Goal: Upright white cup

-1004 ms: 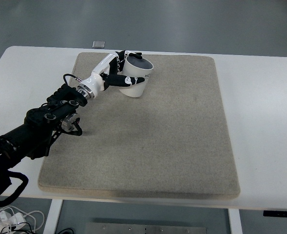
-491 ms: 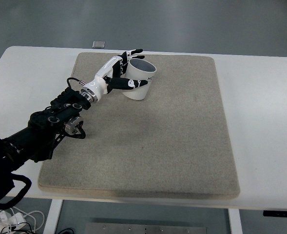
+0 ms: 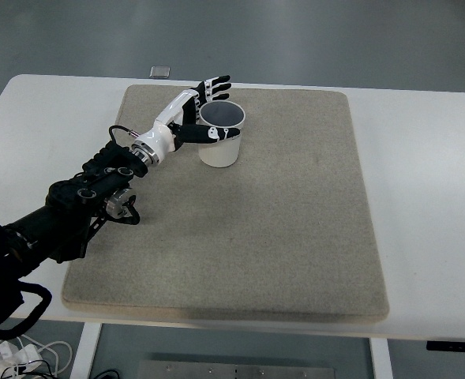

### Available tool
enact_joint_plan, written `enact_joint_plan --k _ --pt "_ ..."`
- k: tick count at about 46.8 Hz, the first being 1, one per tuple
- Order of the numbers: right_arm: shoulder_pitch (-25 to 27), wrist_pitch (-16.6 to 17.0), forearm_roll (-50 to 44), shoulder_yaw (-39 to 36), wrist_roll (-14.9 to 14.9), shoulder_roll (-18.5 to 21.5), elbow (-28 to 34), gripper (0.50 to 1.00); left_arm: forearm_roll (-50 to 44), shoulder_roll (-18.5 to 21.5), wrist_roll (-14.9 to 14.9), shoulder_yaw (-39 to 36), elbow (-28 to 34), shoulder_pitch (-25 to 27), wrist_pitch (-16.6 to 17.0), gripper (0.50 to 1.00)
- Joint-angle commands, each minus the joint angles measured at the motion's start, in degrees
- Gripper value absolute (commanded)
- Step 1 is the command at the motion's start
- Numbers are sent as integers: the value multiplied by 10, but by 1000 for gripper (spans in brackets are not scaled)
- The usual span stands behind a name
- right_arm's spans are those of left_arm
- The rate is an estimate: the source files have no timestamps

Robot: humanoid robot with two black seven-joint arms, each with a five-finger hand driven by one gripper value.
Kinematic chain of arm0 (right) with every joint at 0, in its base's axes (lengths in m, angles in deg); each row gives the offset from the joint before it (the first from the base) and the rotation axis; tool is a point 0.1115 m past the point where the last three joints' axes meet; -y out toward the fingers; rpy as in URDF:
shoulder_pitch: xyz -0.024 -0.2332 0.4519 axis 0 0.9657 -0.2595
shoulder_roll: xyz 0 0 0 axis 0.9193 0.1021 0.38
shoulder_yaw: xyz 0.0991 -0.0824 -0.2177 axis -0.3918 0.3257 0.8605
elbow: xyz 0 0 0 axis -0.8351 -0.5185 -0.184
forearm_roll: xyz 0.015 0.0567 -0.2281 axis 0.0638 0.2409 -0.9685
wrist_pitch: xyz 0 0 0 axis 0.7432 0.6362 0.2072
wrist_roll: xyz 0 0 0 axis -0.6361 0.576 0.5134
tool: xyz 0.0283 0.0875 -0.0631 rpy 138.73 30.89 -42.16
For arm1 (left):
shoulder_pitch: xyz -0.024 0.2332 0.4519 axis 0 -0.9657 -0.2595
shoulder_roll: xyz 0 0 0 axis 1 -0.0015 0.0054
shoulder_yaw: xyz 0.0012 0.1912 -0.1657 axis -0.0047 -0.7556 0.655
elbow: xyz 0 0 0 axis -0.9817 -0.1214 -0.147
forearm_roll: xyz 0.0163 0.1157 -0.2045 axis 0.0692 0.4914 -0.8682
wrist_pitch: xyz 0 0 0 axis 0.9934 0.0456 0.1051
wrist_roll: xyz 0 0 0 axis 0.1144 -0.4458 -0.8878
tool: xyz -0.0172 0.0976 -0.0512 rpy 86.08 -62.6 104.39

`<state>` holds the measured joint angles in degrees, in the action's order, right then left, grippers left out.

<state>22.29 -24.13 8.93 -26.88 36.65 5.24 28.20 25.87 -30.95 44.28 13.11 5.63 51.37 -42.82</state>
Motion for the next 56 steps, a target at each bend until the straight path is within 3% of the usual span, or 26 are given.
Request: enact_joint_plan --k 1,16,30,40,49,56 --pt "0 0 0 0 0 0 0 952 0 0 0 0 0 1 0 964" --pt "0 0 0 0 -1 0 0 952 -4 7 0 32 15 12 -6 964" --pt "0 0 0 0 -1 0 0 952 -13 13 0 77 16 66 -18 988" --pt "0 0 0 0 0 0 0 952 -104 15 0 81 -31 105 -19 988" --pt "0 0 -1 0 -1 0 0 952 -152 16 0 86 -81 105 -20 990" --pt "0 0 0 0 0 0 0 952 -228 15 0 88 -87 99 -20 990"
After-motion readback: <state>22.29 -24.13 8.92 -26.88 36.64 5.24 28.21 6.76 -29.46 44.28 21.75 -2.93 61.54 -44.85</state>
